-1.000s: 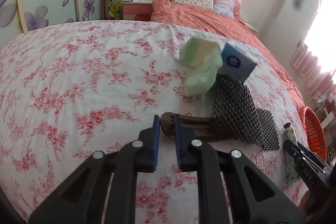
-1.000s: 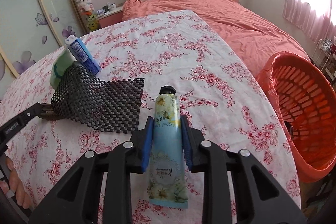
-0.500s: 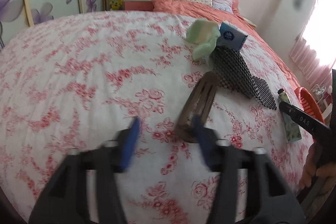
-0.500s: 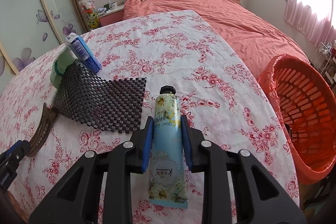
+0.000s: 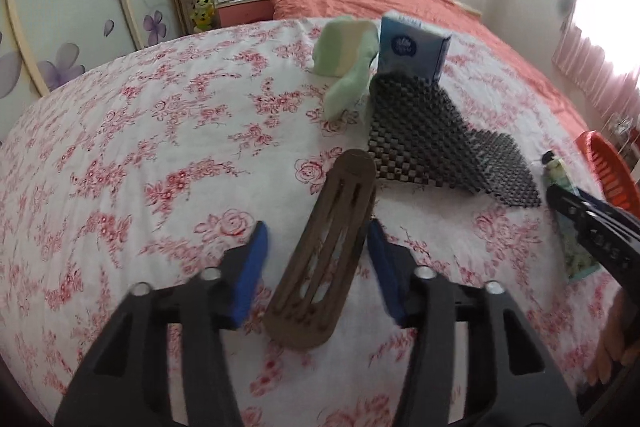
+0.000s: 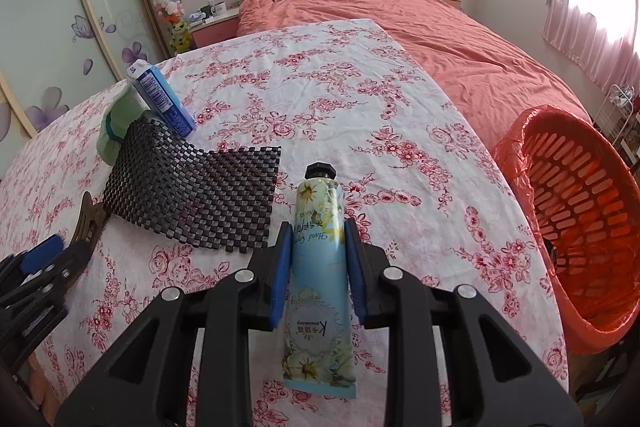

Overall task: Collect trash
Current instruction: 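Close the left gripper on the brown slotted piece's end, then lift the brown piece with the left gripper while the right lifts the lotion tube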

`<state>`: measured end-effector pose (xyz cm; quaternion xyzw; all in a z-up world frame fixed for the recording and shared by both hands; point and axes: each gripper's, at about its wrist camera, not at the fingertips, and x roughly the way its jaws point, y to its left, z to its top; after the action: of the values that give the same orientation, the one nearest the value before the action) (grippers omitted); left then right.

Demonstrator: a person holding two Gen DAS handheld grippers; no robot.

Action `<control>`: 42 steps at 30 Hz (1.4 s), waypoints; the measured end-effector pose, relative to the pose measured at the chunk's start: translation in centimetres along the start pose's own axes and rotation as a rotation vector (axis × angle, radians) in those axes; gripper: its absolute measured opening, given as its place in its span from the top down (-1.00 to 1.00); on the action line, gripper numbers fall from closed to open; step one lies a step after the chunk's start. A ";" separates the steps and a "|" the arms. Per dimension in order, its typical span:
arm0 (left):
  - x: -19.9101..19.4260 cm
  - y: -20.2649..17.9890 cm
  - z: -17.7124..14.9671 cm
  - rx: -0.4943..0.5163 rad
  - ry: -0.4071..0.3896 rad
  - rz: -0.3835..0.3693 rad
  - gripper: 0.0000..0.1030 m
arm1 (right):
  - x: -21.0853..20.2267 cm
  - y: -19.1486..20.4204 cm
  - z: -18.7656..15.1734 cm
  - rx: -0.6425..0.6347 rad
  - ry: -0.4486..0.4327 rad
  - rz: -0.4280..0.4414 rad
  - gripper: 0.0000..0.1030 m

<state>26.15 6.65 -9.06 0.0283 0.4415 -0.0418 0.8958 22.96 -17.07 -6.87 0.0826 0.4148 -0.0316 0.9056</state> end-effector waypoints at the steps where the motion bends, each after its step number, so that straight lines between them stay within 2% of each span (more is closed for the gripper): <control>1: 0.1 0.0 0.1 -0.002 0.001 0.008 0.15 | -0.1 0.0 0.0 -0.005 0.000 0.012 0.48; 2: 0.1 0.1 0.2 -0.011 0.003 0.014 0.27 | -0.1 0.0 -0.1 -0.010 0.001 0.031 0.48; 4: 0.1 1.1 0.4 -0.044 0.009 0.052 0.35 | -0.3 -0.1 -0.3 -0.013 0.002 0.060 0.49; 6: 0.2 2.7 0.5 -0.090 0.014 0.074 0.34 | -0.3 -0.1 -0.3 -0.013 0.002 0.070 0.49; 10: 0.0 4.9 0.6 -0.147 0.016 0.040 0.26 | -0.2 0.0 0.1 -0.001 0.008 0.078 0.49; 14: 0.0 5.6 0.7 -0.156 0.006 0.017 0.14 | 0.1 0.3 0.4 0.004 0.013 0.071 0.49; 19: 0.3 5.9 1.0 -0.167 -0.003 0.006 0.14 | 0.1 0.6 0.2 -0.021 0.004 0.052 0.48; 25: 0.5 5.0 0.7 -0.128 -0.021 0.045 0.13 | 0.1 0.5 0.3 -0.019 0.005 0.054 0.48; 30: 0.5 5.5 0.6 -0.143 -0.023 0.030 0.13 | 0.1 0.3 0.2 -0.020 0.006 0.049 0.48; 42: 0.4 5.5 0.5 -0.152 -0.024 0.027 0.12 | 0.0 -0.7 0.0 0.032 0.003 0.101 0.48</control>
<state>27.29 12.04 -8.97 -0.0345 0.4323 0.0039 0.9011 22.90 -17.73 -6.97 0.1179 0.4110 0.0076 0.9039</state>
